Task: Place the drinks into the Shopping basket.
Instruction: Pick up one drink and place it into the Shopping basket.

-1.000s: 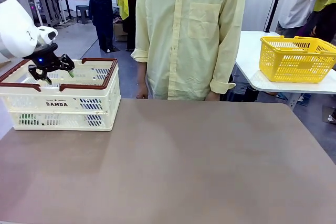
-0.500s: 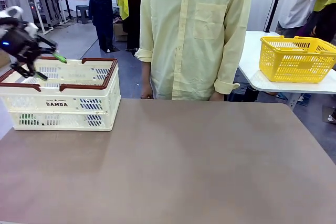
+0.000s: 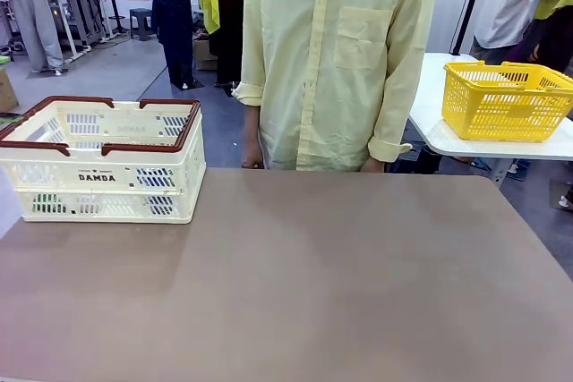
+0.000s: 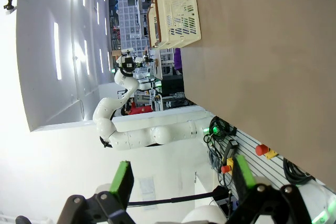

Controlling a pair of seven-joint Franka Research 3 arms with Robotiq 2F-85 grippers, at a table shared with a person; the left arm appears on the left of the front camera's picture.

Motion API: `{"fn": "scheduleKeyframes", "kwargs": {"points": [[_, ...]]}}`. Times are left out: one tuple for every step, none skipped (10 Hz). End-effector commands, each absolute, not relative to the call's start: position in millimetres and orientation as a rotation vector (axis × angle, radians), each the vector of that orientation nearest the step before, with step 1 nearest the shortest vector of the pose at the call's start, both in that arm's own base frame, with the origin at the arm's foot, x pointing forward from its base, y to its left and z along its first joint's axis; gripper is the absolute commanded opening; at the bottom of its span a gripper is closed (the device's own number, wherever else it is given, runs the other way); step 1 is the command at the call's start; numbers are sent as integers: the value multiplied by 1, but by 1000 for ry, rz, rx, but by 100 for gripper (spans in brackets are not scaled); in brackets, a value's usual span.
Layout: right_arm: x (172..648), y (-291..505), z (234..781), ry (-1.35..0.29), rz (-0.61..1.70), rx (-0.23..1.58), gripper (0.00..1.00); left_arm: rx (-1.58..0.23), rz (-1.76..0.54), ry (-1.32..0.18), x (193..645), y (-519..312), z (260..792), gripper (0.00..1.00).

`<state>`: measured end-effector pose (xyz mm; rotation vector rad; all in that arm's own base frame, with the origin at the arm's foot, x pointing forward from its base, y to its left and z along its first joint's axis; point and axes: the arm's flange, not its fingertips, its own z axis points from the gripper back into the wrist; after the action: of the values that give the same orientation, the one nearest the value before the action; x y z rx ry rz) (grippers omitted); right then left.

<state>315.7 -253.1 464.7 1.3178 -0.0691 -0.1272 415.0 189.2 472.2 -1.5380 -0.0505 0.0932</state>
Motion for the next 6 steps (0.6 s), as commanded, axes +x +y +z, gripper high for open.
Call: {"fn": "scheduleKeyframes", "kwargs": {"points": [[314, -253, 470, -51, -132, 1310, 100, -1573, 33, -44, 395, 177, 445, 100], [314, -253, 470, -51, -132, 1310, 100, -1494, 4, -13, 394, 172, 442, 100], [314, -253, 470, -51, -132, 1310, 100, -1579, 80, -52, 405, 185, 454, 100], [314, -253, 470, -51, -132, 1310, 100, -1579, 80, -52, 405, 185, 454, 100], [314, -253, 470, -51, -132, 1310, 100, -1579, 80, -52, 405, 185, 454, 100], [314, -253, 470, -51, -132, 1310, 100, -1579, 80, -52, 405, 185, 454, 100]]}}
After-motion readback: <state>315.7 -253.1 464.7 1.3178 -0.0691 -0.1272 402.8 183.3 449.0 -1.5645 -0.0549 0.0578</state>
